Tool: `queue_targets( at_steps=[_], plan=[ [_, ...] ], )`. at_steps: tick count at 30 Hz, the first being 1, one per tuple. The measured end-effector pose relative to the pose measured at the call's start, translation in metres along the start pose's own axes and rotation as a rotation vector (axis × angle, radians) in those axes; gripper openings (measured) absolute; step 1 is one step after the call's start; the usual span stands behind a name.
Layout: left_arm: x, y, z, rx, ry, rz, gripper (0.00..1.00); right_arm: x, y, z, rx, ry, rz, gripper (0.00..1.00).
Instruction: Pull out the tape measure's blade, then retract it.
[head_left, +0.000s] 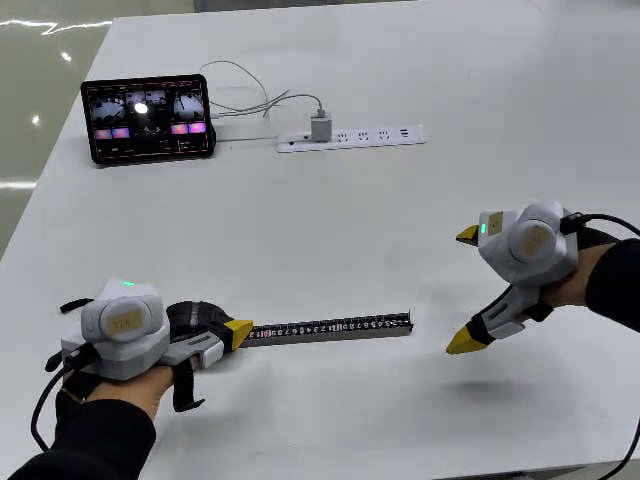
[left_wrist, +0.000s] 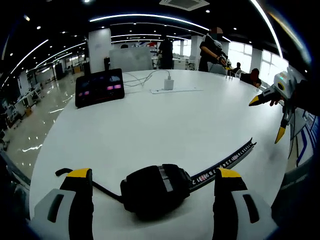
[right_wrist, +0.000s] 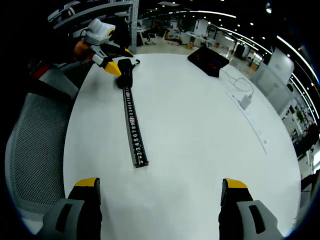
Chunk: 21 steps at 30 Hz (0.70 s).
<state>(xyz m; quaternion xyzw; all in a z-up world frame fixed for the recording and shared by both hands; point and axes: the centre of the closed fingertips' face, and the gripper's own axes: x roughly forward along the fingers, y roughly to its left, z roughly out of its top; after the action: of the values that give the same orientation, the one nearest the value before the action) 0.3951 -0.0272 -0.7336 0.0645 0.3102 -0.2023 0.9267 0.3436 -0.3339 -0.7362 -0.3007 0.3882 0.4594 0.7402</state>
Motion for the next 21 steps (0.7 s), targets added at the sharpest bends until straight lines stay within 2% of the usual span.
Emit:
queue_targets(
  at_steps=[2,3,6,13,18,21],
  plan=[
    [0.001,-0.001,-0.002,-0.032,0.003,-0.002,0.99,0.003,0.000,0.001,-0.010,0.014,0.007,0.99],
    [0.003,0.000,-0.005,-0.072,0.010,0.003,0.99,0.005,0.001,0.002,-0.009,0.024,0.021,0.99],
    [0.005,0.007,-0.006,-0.115,-0.009,0.024,0.99,0.009,0.000,0.002,-0.026,0.041,0.035,0.99],
    [0.006,0.010,-0.008,-0.106,-0.033,0.048,0.99,0.020,0.000,0.001,-0.058,0.073,0.066,0.99],
    [0.009,0.005,-0.007,-0.105,-0.054,0.041,0.99,0.031,0.001,0.004,-0.092,0.099,0.096,0.99],
    [0.008,-0.001,-0.003,-0.073,-0.073,0.038,0.99,0.037,0.003,0.008,-0.113,0.109,0.112,0.99]
  ],
)
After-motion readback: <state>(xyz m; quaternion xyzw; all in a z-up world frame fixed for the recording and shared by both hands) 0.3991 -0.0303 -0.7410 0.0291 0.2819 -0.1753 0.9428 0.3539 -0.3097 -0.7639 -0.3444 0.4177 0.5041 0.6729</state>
